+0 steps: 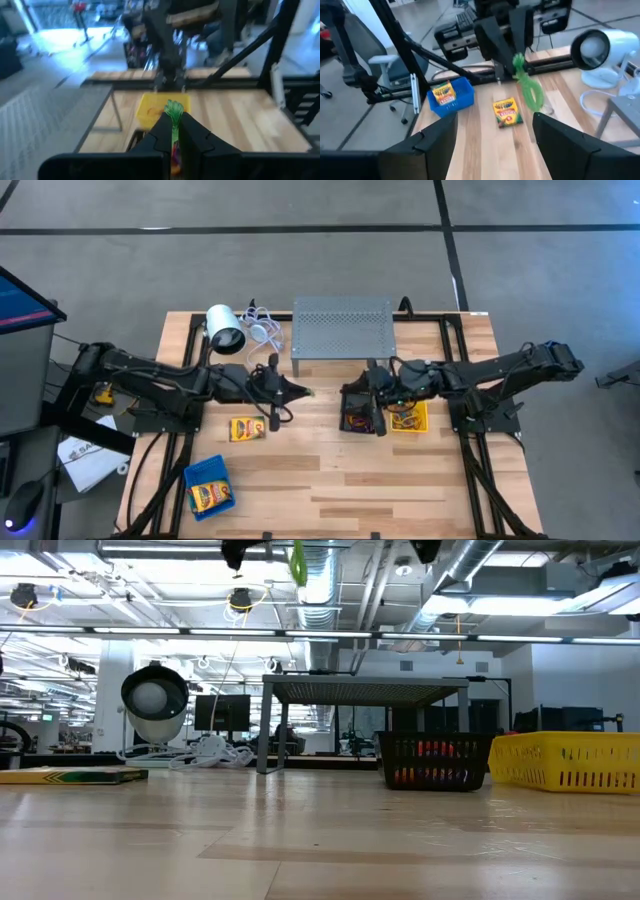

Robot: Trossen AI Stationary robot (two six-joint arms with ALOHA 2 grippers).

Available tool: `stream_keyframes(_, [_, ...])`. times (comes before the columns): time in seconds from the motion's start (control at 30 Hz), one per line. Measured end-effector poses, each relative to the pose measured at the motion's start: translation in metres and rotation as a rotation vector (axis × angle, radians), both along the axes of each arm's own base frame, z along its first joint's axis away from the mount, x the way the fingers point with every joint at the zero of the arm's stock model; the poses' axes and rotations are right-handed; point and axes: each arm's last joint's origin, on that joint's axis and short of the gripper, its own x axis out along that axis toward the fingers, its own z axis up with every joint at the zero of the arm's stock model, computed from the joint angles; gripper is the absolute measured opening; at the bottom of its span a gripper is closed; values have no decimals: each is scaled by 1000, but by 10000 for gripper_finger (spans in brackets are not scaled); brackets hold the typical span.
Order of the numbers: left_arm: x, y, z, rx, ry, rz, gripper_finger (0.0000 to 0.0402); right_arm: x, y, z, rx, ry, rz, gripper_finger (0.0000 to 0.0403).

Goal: Pick & Place Office Desk Supplies
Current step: Put the green spring keychain into the black basket

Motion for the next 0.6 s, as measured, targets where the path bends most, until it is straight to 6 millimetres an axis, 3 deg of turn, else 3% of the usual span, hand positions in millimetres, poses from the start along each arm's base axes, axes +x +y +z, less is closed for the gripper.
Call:
stream_keyframes(0.23, [1, 3, 4, -11, -44, -36, 5, 23, -2, -15, 4, -10, 20, 254])
stream_keyframes(0.6, [3, 0, 7, -27, -80, -101, 5, 46, -12, -21, 41, -108, 75, 254])
